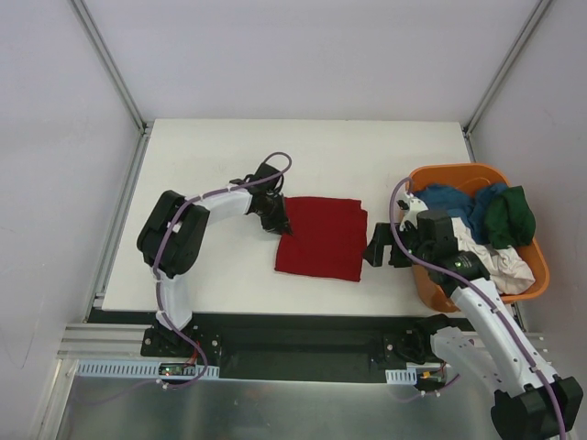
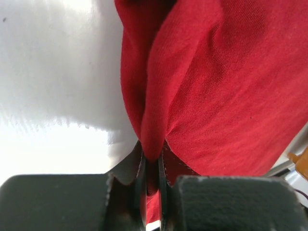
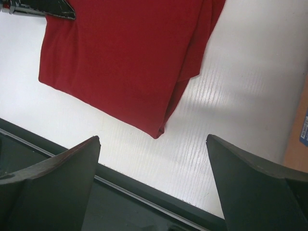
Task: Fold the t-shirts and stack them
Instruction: Neatly place the folded tshirt to the corner
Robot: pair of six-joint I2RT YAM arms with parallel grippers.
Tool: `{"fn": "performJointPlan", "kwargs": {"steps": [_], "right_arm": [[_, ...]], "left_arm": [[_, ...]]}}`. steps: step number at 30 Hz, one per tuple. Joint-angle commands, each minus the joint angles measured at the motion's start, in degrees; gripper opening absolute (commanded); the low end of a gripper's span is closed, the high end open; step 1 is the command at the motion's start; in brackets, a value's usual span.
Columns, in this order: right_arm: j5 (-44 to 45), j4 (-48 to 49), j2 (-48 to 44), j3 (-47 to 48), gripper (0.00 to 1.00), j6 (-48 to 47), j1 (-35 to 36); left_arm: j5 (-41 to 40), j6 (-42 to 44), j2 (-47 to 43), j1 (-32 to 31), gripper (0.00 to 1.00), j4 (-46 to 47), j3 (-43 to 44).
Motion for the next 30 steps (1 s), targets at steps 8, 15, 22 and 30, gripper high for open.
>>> {"fn": "performJointPlan", "kwargs": {"steps": [8,15,22,30], "right_arm": [[-1.81,1.06,3.16,2.21,0.96,-4.00,0.27],[-1.46,1.14,4.31,2.65,0.96,-4.35,0.18],[2.57,0.97,7.46,2.83,0.96,-4.27,0.18],[8.20,1.32,8.71,3.97,0.96,-1.29,0.18]], "left_arm": [[-24.70,10.23,1.26,4.72,0.00,-16.09,12.32],[-27.69,20.68,1.95,17.29,0.00,-16.88,19.26],[-28.92,33.95,11.69,27.40,0.00,-17.50,36.55],[-30.42,39.59,25.32,36.45,0.00,-19.17,58.01]]}}
